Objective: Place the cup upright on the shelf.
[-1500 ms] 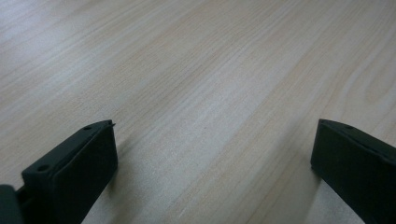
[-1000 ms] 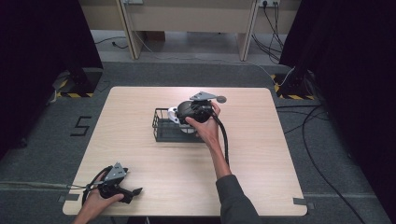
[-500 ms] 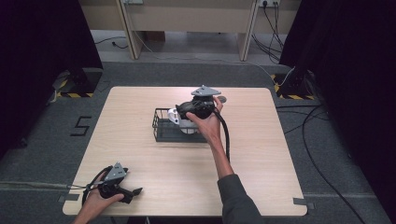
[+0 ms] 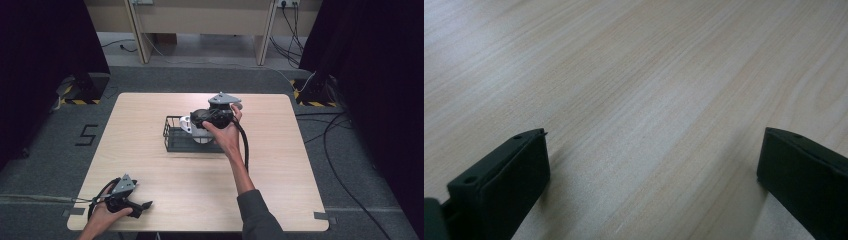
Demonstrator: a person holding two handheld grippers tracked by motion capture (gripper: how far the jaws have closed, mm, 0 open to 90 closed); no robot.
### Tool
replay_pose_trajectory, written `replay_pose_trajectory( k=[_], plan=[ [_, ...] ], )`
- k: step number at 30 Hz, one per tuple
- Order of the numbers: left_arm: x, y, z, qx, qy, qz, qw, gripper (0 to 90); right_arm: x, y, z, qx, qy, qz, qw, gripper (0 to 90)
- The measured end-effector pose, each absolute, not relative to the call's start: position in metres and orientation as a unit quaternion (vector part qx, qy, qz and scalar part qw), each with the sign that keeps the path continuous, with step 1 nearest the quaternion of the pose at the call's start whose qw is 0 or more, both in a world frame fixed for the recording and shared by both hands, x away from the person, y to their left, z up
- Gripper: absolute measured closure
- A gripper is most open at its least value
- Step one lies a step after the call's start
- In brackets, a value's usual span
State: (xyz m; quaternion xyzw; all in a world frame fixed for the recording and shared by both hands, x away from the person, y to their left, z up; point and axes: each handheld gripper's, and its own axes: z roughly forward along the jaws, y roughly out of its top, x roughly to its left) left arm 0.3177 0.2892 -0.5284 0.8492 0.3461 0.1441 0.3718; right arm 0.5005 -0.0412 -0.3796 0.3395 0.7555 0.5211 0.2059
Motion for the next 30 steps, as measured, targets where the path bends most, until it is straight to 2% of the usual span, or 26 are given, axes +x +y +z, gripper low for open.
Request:
replay_pose_trajectory(
  k=[30],
  plan=[
    [0.318,0.289,-0.528,0.85,0.346,0.145,0.371,0.0,0.469,-0.065,-0.375,0.335,0.75,0.535,0.196,15.4]
  ],
)
